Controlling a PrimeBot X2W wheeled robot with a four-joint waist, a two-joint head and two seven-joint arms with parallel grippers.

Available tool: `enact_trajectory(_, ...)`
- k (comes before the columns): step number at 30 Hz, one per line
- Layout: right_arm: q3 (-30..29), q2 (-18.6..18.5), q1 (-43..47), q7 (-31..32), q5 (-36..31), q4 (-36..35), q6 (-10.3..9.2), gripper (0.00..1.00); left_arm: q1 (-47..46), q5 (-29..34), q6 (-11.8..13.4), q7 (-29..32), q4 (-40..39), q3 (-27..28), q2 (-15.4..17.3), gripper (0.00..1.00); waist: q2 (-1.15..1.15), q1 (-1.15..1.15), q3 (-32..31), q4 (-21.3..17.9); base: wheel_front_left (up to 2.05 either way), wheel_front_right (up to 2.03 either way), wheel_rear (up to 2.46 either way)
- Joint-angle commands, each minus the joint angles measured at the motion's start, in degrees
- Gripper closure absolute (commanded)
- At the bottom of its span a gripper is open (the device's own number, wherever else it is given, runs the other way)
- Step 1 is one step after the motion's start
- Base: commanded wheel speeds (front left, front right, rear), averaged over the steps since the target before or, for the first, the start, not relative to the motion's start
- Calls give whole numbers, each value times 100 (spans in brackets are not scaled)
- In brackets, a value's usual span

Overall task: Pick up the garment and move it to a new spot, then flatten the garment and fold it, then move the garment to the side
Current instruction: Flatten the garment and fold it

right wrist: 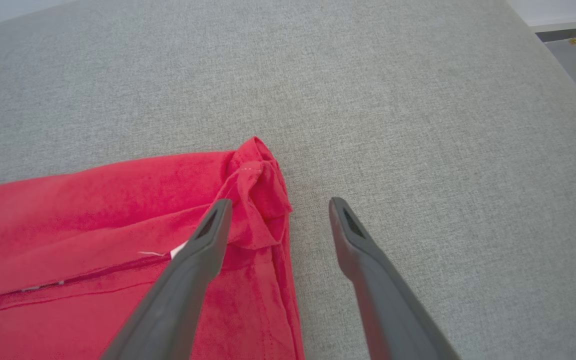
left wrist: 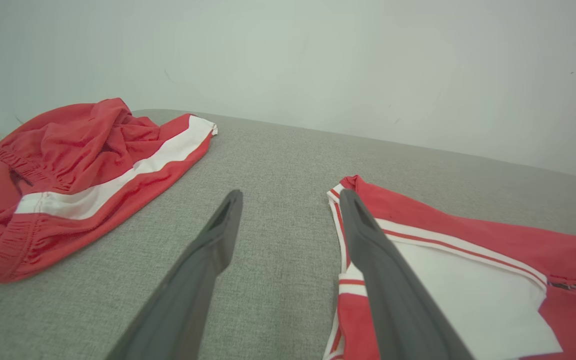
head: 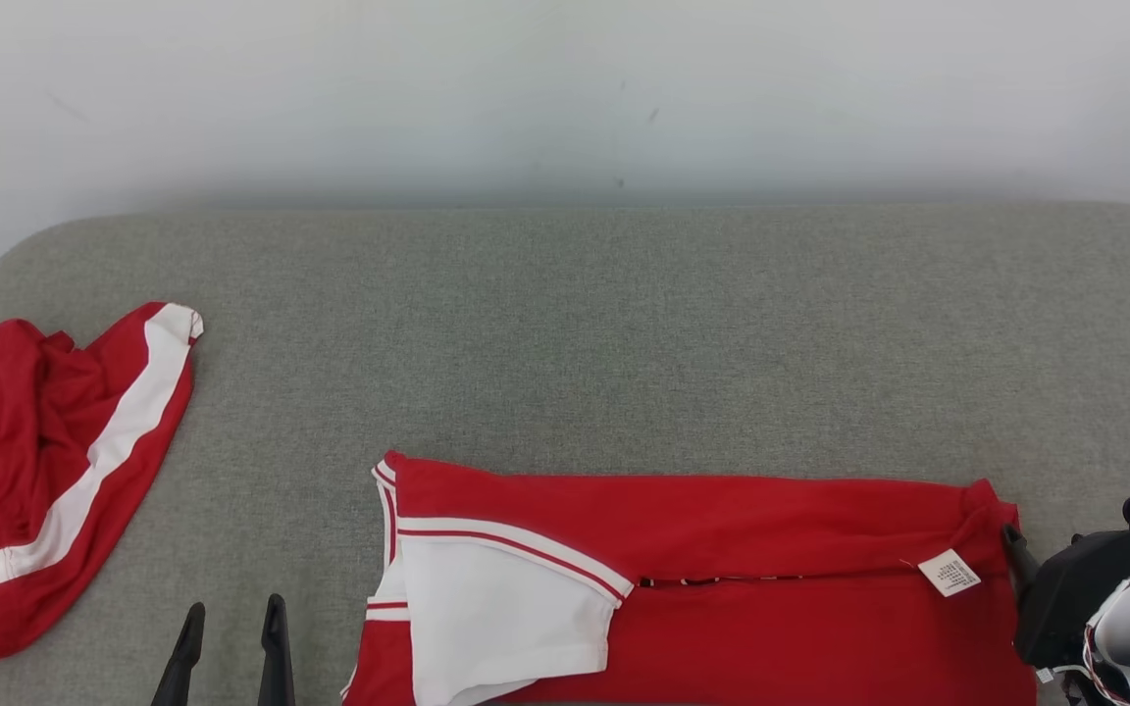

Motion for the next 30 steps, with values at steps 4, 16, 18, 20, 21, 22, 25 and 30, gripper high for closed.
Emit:
enact_trajectory(4, -99, 45, -171, -38, -132, 225, 0, 0, -40, 114, -83, -17, 16, 96, -89, 0, 0, 1, 146, 104, 0, 0, 0)
enact_trajectory(16, -395, 178, -368, -181, -503, 908, 0, 0, -185, 281, -126, -17, -17, 158, -156, 0, 0, 1, 365, 264, 0, 0, 0)
enact_trajectory(18, -425, 200, -413, -240, -518, 1002, 0, 0, -198, 278, -129, -17, -25, 134, -140, 0, 0, 1, 386, 270, 0, 0, 0)
enact_trajectory(20, -439, 217, -466, -276, -554, 1092, 0, 0, -203, 255, -130, -17, -36, 106, -122, 0, 0, 1, 406, 276, 0, 0, 0)
enact_trajectory(21, -439, 232, -473, -265, -561, 1145, 0, 0, -205, 243, -131, -17, -37, 92, -110, 0, 0, 1, 414, 281, 0, 0, 0)
enact_trajectory(22, -417, 250, -475, -205, -578, 1212, 0, 0, -210, 232, -130, -17, -36, 78, -95, 0, 0, 1, 420, 286, 0, 0, 0)
enact_trajectory(25, -370, 286, -463, -34, -586, 1361, 1, 29, -218, 208, -125, -17, -14, 45, -74, 0, 0, 1, 431, 302, 0, 0, 0)
enact_trajectory(30, -430, 266, -456, -18, -663, 1416, -5, 100, -205, 196, -125, -17, 27, 30, -48, 0, 0, 1, 426, 304, 0, 0, 0)
